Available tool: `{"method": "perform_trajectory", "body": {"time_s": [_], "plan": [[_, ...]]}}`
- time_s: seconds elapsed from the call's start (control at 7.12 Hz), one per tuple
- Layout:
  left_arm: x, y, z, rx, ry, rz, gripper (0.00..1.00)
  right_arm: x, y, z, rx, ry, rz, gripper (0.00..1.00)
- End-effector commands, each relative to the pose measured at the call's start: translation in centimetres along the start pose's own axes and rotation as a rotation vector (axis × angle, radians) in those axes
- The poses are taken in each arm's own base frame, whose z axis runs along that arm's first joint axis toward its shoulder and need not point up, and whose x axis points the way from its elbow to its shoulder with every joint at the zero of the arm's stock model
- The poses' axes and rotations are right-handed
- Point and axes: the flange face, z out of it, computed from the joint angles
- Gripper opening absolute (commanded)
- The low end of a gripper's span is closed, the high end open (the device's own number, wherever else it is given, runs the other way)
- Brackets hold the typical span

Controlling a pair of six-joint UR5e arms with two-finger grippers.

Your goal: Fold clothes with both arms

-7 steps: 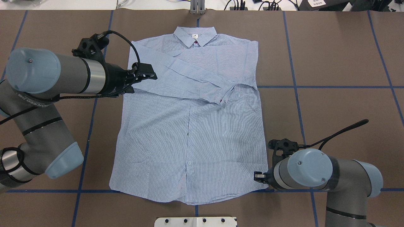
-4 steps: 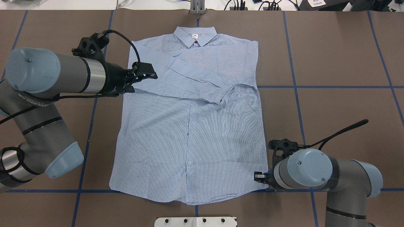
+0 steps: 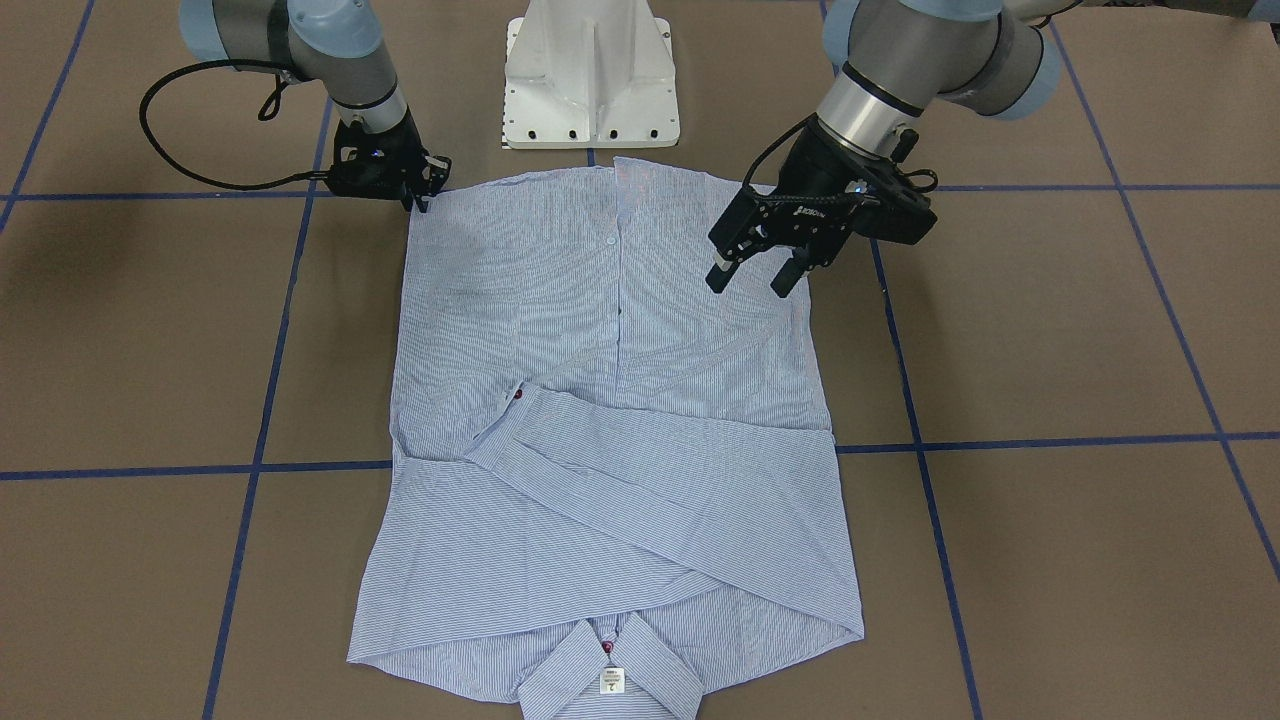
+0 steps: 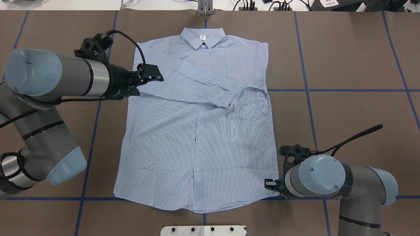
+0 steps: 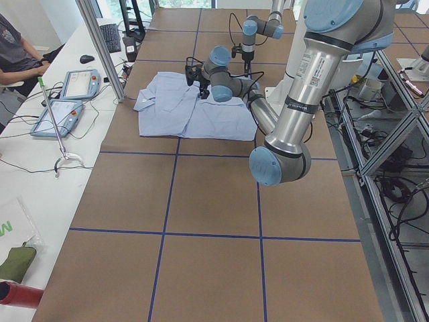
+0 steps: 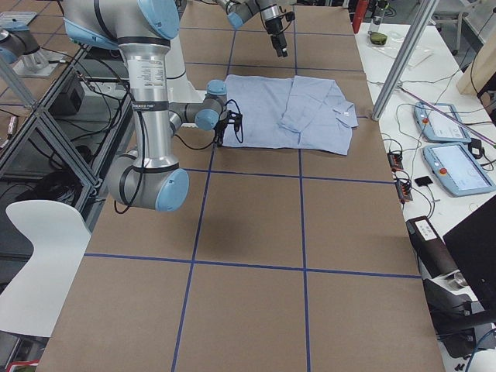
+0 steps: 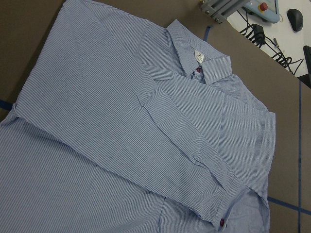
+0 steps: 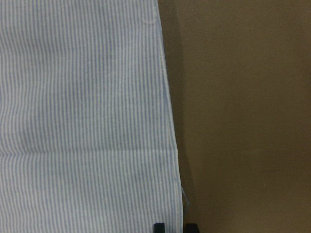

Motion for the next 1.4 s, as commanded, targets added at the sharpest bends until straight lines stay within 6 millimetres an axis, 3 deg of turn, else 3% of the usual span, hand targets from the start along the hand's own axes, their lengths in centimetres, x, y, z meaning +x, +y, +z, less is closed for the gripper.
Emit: {"method": "perform_trajectory", "body": {"time_s": [0.0,0.14,0.42,0.7,0.84,1.12,1.26], "plan": [[0.0,0.0,0.0,0.0,0.001,0.0,1.0,-0.1,0.0,0.0,0.001,-0.002,-0.001,0.14],[0.0,0.0,0.0,0.0,0.001,0.0,1.0,-0.1,0.1,-0.1,-0.001,-0.003,-0.002,0.0],[-0.2,-0.1,0.0,0.0,-0.004,0.0,1.0,-0.9,0.1,-0.9,0.002,-0.024,-0.004,0.0],[-1.8,0.3,-0.1,-0.005,-0.025,-0.003,1.0,-0.8,-1.2,-3.4,-0.033,-0.048,0.026,0.0],[-4.1,1.7,-0.3,-0.027,-0.054,-0.004,1.0,-0.8,-1.6,-3.9,-0.027,-0.056,0.031,0.0],[-10.2,9.0,2.5,-0.062,-0.165,0.038,1.0,-0.6,-2.4,-4.6,-0.001,-0.064,0.041,0.0],[-12.7,11.7,3.3,-0.075,-0.211,0.054,0.99,-0.6,-2.8,-5.5,0.01,-0.079,0.046,0.0]]}}
